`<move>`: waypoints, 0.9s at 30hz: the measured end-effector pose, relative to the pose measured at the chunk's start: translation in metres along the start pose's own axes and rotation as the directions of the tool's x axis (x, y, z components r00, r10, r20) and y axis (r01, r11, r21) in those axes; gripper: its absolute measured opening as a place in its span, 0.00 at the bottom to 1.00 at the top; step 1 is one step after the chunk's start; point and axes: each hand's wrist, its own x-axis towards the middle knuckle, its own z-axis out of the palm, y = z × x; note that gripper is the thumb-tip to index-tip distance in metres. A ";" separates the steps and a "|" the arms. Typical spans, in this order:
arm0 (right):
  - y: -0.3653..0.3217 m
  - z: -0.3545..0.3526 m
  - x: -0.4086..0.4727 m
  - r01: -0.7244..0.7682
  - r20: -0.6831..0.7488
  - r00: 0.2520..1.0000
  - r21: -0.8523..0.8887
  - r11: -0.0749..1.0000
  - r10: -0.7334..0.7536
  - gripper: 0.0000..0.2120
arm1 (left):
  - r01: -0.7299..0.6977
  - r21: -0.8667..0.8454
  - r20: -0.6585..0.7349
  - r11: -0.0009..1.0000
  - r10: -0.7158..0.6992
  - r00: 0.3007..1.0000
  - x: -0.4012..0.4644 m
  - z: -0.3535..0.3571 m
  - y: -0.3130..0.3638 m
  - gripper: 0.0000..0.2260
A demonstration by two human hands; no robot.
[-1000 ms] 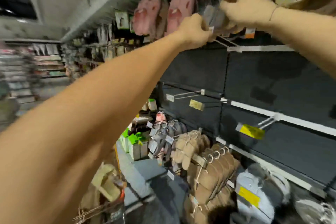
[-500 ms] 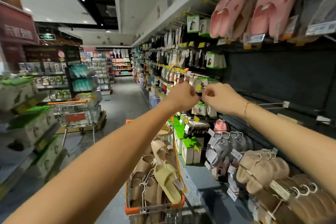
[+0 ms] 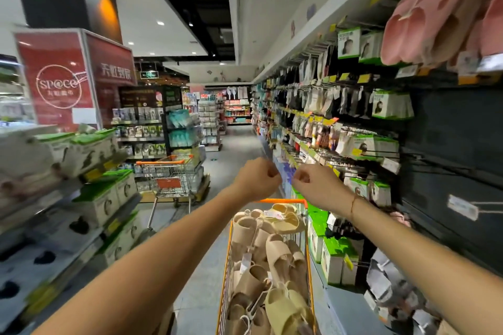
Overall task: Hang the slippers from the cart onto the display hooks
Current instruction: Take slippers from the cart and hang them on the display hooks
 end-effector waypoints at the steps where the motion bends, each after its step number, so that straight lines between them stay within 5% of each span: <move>1: 0.002 0.008 0.006 0.004 0.016 1.000 0.017 1.000 -0.004 0.08 | 0.011 0.001 0.001 1.000 -0.011 1.000 0.004 0.000 -0.007 0.15; 14: 0.002 0.103 0.101 -0.057 0.052 0.997 0.048 0.997 0.054 0.07 | 0.042 0.005 0.029 0.999 -0.042 0.999 0.068 0.025 -0.116 0.09; 18: -0.007 0.134 0.133 -0.083 0.048 0.995 0.021 0.996 0.082 0.06 | 0.058 -0.095 0.061 0.994 -0.052 0.997 0.089 0.029 -0.148 0.14; 27: -0.001 0.212 0.179 -0.244 0.051 0.969 0.024 0.969 0.243 0.08 | 0.077 -0.060 0.140 0.995 -0.068 0.988 0.118 0.066 -0.228 0.09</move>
